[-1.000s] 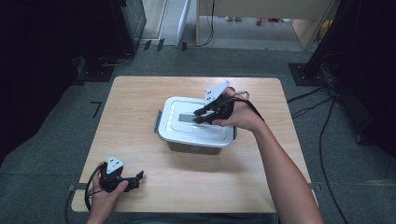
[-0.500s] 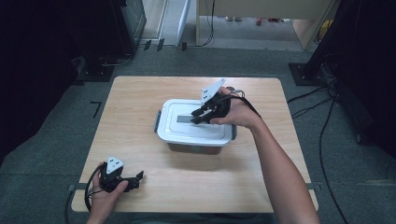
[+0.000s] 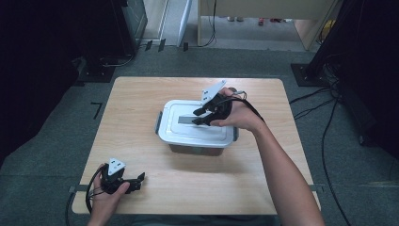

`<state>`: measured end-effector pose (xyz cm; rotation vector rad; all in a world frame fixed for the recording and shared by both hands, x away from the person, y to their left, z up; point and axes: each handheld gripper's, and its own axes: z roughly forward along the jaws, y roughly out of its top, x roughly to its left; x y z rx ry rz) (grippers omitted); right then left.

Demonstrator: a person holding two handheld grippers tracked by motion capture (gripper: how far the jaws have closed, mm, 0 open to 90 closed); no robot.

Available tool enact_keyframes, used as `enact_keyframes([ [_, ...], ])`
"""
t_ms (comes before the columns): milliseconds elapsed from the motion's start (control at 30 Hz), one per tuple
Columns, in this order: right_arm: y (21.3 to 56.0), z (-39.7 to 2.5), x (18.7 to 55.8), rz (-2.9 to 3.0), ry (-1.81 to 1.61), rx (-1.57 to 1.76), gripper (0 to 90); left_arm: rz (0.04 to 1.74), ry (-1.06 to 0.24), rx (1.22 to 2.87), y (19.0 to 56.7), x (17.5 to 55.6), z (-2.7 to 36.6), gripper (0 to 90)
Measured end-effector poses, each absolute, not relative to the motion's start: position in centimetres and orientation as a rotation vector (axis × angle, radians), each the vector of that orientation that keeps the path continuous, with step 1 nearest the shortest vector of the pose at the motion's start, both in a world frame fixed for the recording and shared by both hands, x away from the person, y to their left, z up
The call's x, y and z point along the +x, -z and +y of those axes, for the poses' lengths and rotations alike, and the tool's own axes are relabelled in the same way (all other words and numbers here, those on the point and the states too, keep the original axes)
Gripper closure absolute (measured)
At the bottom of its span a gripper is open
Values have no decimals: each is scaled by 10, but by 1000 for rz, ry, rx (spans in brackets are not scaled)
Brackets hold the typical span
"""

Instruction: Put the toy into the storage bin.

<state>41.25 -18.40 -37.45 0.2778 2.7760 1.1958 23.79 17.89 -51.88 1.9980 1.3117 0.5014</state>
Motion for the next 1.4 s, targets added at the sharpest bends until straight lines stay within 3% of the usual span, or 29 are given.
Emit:
enact_keyframes([
  [100,366,-191,409,2703,-1276,346,431,1311,-501,1998,519,238,179,21],
  [267,357,-207,398,2635,-1297,477,183,1310,-500,1998,519,238,179,21],
  [400,355,-225,386,2556,-1322,580,146,1310,-502,2001,519,238,179,21],
  [867,363,-300,333,2239,-1253,960,158,1310,-514,2010,519,238,178,21],
  [1400,426,-361,273,2050,-1131,1223,190,1310,-517,2014,519,238,177,21],
])
